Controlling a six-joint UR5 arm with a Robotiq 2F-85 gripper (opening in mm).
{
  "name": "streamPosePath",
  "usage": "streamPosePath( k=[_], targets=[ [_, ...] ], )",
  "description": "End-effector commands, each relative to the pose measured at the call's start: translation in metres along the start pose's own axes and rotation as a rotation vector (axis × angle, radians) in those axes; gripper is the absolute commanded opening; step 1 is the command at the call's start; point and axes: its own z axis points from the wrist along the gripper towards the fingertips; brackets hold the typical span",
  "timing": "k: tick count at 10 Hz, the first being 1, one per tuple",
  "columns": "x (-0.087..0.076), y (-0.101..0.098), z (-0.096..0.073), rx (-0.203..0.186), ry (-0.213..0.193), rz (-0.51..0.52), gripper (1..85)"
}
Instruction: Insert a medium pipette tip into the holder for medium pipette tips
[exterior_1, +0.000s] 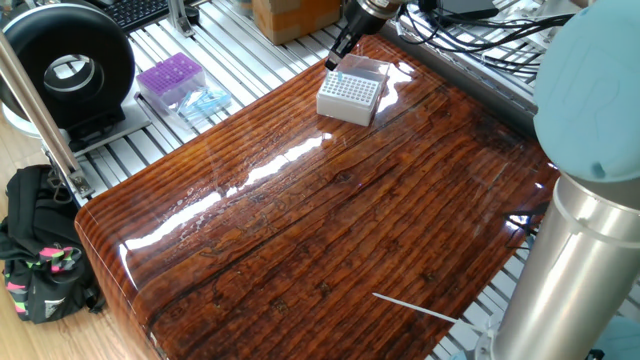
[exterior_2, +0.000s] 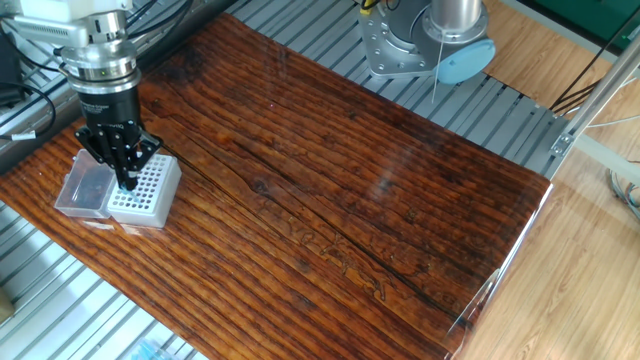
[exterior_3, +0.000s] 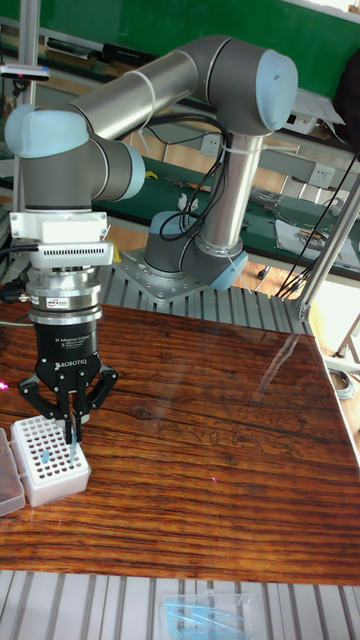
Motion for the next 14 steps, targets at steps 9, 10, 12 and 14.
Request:
streamPosePath(
  k=[9,10,12,14],
  targets=[
    [0.0007,0.0035,0.002,-0.014,0.009,-0.012,1.0],
    [0.0007,0.0035,0.002,-0.014,0.009,-0.014,1.0],
    [0.0008,0.0032,0.0021,-0.013,0.009,-0.018,1.0],
    [0.0018,0.0016,0.0027,-0.008,0.013,-0.02,1.0]
  ],
)
